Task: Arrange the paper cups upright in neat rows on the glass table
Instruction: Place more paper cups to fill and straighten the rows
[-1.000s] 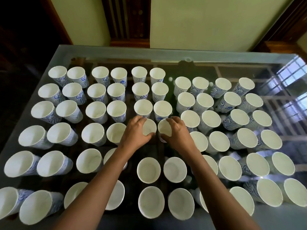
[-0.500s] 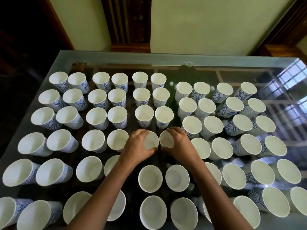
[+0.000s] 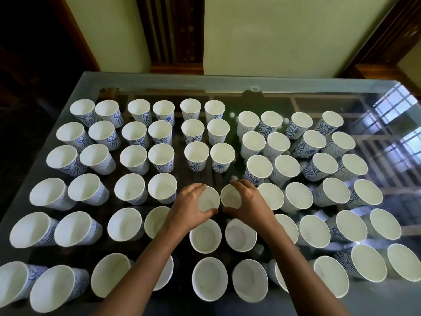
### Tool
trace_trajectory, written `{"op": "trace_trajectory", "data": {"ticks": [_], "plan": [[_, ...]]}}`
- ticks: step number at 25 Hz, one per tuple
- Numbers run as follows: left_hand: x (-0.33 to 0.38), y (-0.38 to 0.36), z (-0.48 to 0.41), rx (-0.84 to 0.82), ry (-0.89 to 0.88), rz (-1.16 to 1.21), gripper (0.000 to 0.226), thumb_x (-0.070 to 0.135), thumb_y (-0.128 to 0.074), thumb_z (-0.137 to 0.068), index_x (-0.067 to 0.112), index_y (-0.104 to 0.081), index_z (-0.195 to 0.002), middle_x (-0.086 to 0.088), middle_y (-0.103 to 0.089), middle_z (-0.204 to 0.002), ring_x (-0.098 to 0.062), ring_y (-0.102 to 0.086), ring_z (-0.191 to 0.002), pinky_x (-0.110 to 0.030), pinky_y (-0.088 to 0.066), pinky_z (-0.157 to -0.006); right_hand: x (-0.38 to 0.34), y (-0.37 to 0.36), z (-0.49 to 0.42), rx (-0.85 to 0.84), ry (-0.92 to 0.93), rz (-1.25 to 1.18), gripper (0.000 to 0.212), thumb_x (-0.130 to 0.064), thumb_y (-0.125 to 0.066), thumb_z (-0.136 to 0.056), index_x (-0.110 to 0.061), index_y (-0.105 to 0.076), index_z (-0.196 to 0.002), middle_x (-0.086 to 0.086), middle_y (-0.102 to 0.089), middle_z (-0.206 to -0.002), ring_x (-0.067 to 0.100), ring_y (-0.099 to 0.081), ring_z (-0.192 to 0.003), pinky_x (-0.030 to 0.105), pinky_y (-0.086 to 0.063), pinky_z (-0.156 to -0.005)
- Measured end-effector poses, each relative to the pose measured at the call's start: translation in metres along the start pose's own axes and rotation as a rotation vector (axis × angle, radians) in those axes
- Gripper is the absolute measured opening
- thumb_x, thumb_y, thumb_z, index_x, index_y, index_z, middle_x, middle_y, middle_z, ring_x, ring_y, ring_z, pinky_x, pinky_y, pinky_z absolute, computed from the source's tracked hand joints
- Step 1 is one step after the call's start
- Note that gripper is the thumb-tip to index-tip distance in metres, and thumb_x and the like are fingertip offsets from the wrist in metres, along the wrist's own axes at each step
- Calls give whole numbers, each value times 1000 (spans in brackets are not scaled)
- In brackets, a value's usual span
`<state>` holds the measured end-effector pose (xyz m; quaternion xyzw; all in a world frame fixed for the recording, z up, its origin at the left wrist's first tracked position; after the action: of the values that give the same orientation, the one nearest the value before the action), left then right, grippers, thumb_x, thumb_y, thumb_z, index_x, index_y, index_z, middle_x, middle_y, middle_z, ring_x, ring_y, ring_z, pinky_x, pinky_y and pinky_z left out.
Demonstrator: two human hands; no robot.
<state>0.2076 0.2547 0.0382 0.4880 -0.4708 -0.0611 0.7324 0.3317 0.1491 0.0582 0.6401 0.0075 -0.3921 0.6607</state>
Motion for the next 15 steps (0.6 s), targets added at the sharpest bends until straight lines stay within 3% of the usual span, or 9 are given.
{"op": "trace_trajectory", "data": {"ticks": [15], "plan": [[-6,2,7,53,4,-15,69,34,-79,-65,12,-55,-125,-8,-45,-140,-24,-44,-125,-30,-33,-103,5,-1,1,-13,-4,7,85,-29,-79,-71,-15,-34,-142,9,-36,-147,26,-38,-131,34,-36,-105]]}}
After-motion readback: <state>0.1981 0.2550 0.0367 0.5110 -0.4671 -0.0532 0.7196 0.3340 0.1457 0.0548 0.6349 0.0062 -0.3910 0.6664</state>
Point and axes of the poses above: each hand's wrist, its own z-axis away from the middle knuckle, its own y-axis out of the back of the hand, x = y × z, the point moved 4 cm from there along -z, towards the middle knuckle
